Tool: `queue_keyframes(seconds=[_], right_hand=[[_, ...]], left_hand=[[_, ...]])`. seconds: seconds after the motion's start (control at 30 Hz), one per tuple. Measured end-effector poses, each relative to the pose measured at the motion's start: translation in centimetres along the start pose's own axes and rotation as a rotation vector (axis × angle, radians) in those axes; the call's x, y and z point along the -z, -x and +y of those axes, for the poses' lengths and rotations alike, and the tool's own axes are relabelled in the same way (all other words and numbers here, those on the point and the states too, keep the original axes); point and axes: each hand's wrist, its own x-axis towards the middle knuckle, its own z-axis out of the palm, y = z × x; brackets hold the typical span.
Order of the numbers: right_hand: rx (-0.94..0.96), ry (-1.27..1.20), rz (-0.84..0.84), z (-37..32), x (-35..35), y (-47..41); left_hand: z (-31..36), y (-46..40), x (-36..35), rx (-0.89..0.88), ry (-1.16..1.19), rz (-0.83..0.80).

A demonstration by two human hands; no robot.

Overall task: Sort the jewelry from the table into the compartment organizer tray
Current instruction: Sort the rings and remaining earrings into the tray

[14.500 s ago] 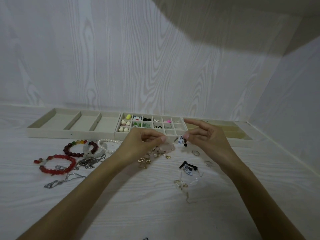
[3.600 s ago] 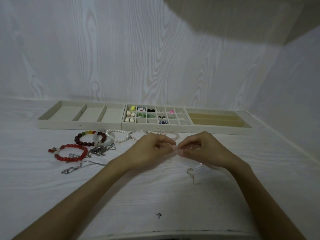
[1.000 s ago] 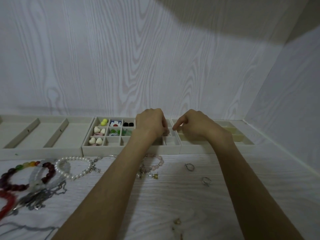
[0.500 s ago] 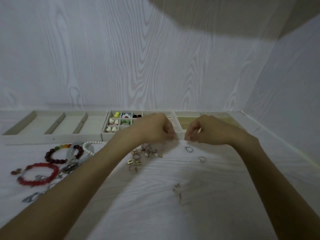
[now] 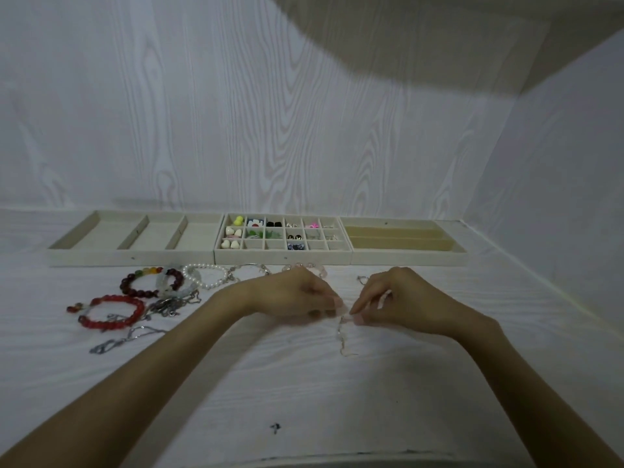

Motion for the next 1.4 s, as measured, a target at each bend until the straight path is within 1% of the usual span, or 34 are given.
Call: queue_keyframes(seconds=[0.13,0.23,0.33,0.43,0.6,0.7,0.8,0.9,1.1,1.23,1.4], right_hand=[[0.043,-0.063,0.027,-1.2,2.4,-1.6],[0.054,-0.052,0.063,-1.7,4.0,-3.2],[0.047,-0.018,0.114,-1.8,5.3,-5.0],[0.001,0.014,0.185,-1.4,6.7,-7.3],[-0.107,-0.023,0.392,0.0,7.1,-11.7],[-0.183,-0.031,0.417,0.9,6.6,-13.6],[-0.248,0.001,0.387,1.9,5.8,-14.8],[-0.296,0.02,0.317,2.7,5.3,-15.5],[-0.384,-0.012,0.198,3.8,4.7,-15.9],[-0.413,-0.033,0.19,4.2,4.2,-16.3],[-0.387,0.01,0.211,4.2,3.3,-16.5]], left_hand=[[0.4,-0.7,1.3,0.004,0.097,0.029],[0.5,-1.8,2.6,0.013,0.093,0.099],[1.0,-3.4,4.3,-0.013,0.078,0.153],[1.4,-5.3,6.6,-0.007,0.053,0.252],[1.0,-9.3,8.9,0.008,0.101,0.493],[-0.2,-11.7,8.5,0.062,0.066,0.579],[-1.1,-13.3,7.5,0.113,-0.002,0.589],[-1.6,-14.2,6.7,0.144,-0.066,0.579],[-2.1,-14.8,6.6,0.177,-0.166,0.535],[-2.1,-14.1,7.2,0.203,-0.233,0.511],[-2.2,-13.2,8.1,0.228,-0.276,0.501]])
